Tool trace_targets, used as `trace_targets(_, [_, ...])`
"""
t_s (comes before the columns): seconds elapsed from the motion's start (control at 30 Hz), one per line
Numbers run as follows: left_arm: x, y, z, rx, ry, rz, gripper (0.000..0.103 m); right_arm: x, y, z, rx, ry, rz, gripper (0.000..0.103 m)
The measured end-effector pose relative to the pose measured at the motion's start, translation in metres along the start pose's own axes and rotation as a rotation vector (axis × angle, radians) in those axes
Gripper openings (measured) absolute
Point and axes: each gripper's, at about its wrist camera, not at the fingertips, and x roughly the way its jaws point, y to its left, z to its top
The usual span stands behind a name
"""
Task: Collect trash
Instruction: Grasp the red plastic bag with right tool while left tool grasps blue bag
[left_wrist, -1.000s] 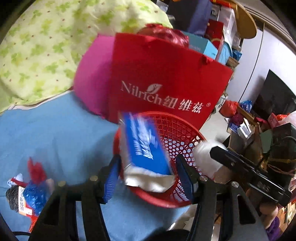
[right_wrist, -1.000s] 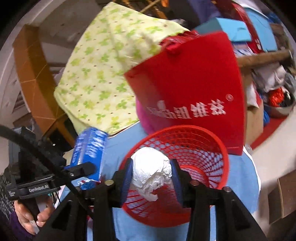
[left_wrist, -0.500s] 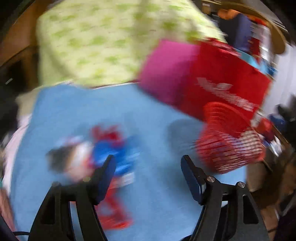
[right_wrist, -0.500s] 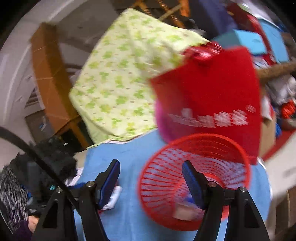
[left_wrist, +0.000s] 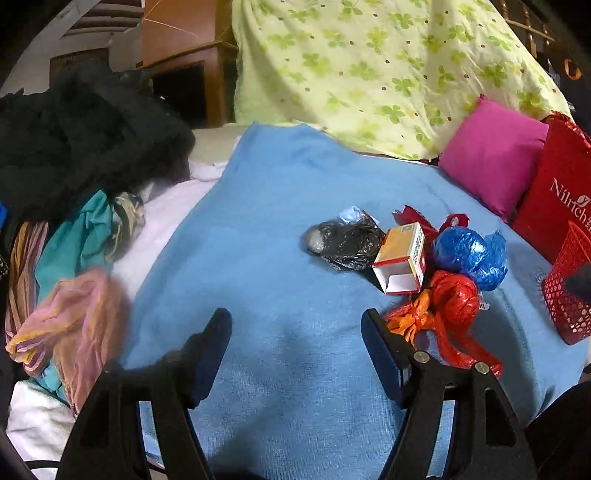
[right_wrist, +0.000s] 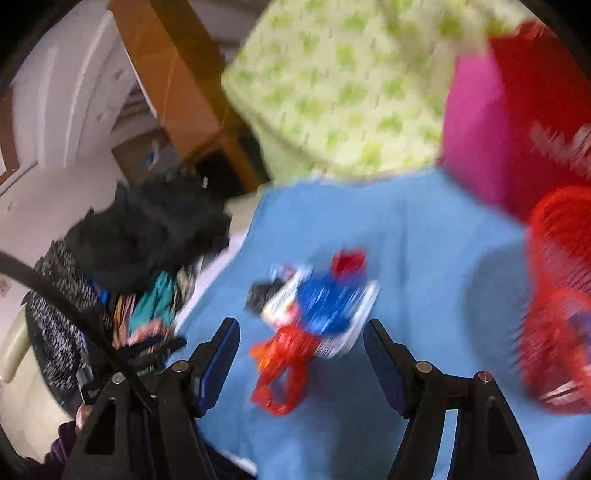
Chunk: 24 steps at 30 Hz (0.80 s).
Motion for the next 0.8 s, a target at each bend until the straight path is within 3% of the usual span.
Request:
trace_targets(0.17, [0.006,0.001,-0.010,-0.010,-0.017,-0.004,0.073,0.069,-0.010,-0.007,0.108,0.158,0.049,0.072])
trace_targets(0.4, [0.014,-0.003,-0.017,-0.031,-0.061,-0.071,0.073,0.141,-0.012,-0.002,0.179,0.228,-0.034,0.064])
trace_targets(0.5, [0.017,-0.007,-0.017,-0.022,-0.059,-0.072,0.073,0.162,-0.010,0.000,0.173,0.249,-0.092,0.055])
trace_targets(0.6, [0.016,-0.009,-0.018,-0.011,-0.063,-0.069,0.073,0.167,-0.009,0.001,0.150,0.241,-0.125,0.049])
trace_targets(0.8, [0.017,-0.013,-0.019,0.005,-0.053,-0.074,0.073,0.149,-0.009,-0.004,0.127,0.253,-0.048,0.044])
